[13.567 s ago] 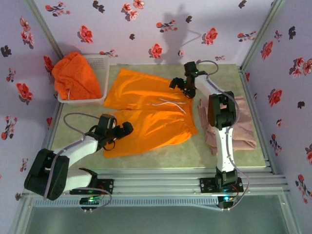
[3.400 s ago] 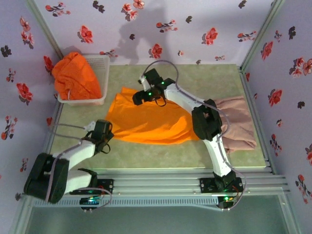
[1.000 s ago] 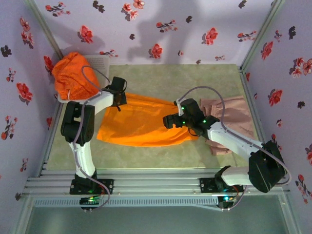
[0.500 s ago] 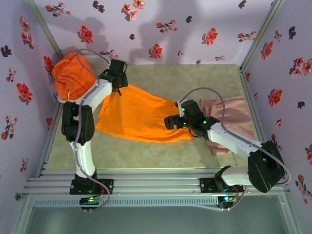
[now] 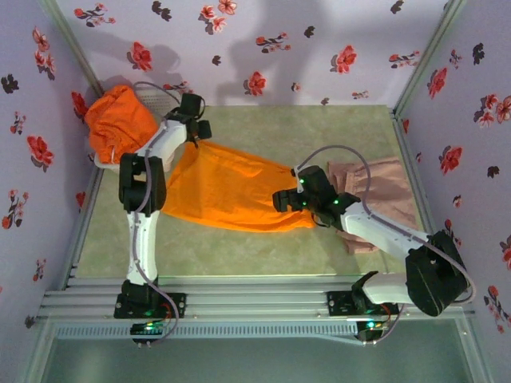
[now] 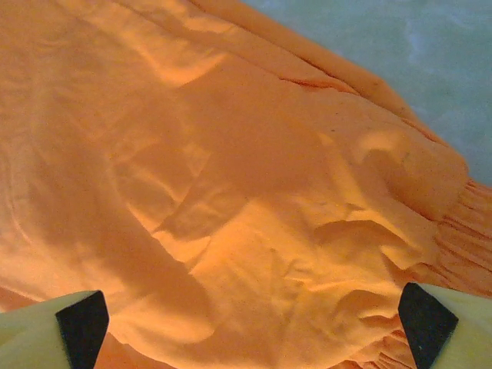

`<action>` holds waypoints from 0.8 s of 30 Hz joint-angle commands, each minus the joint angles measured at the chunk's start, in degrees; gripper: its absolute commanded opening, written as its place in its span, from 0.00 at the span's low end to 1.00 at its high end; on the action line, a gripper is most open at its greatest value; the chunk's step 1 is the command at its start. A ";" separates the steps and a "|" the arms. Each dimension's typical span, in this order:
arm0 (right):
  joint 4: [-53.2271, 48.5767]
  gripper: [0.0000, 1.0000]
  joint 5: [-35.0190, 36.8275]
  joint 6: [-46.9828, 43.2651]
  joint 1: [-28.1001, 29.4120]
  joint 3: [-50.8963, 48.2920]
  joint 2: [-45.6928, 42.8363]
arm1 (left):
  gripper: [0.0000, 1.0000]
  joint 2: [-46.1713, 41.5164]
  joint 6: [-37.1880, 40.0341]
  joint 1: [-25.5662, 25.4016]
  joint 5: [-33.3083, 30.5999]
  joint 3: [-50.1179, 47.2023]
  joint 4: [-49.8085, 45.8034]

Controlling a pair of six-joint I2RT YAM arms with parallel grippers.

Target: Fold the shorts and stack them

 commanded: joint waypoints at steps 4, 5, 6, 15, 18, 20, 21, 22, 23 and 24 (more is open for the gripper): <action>1.87 0.99 5.68 5.88 -2.30 -3.49 -6.80 | 0.98 -18.31 1.07 -1.46 11.60 -10.15 5.71; 1.55 0.99 6.03 7.82 -2.78 -4.23 -7.98 | 0.99 -21.07 0.58 -1.70 12.94 -13.25 6.25; 0.55 0.99 7.15 10.34 -3.18 -4.35 -8.76 | 0.99 -23.22 -0.07 -1.92 14.52 -16.26 7.12; -1.36 0.99 -3.91 12.75 -5.98 -1.71 -5.80 | 0.99 -33.55 -10.74 -4.76 25.39 -43.31 25.98; -0.60 0.99 -10.84 14.57 -5.91 0.65 -1.43 | 0.99 -32.61 -12.67 -6.06 25.39 -47.58 29.65; 1.19 0.99 -15.97 16.67 -5.65 2.20 2.76 | 0.99 -32.90 -14.13 -6.84 25.17 -51.54 33.76; 1.88 0.99 -17.59 17.52 -5.35 3.00 4.61 | 0.99 -33.23 -14.82 -6.96 25.06 -53.35 35.46; 2.35 0.99 -18.72 18.26 -4.83 4.00 6.95 | 0.99 -33.75 -15.53 -7.16 24.63 -55.35 37.47; 2.42 0.99 -19.26 18.58 -4.07 5.21 9.21 | 0.99 -34.31 -15.96 -7.36 23.68 -57.14 38.86; 2.14 0.99 -19.16 18.72 -3.32 6.32 10.95 | 0.99 -34.83 -16.33 -7.41 22.66 -58.78 39.71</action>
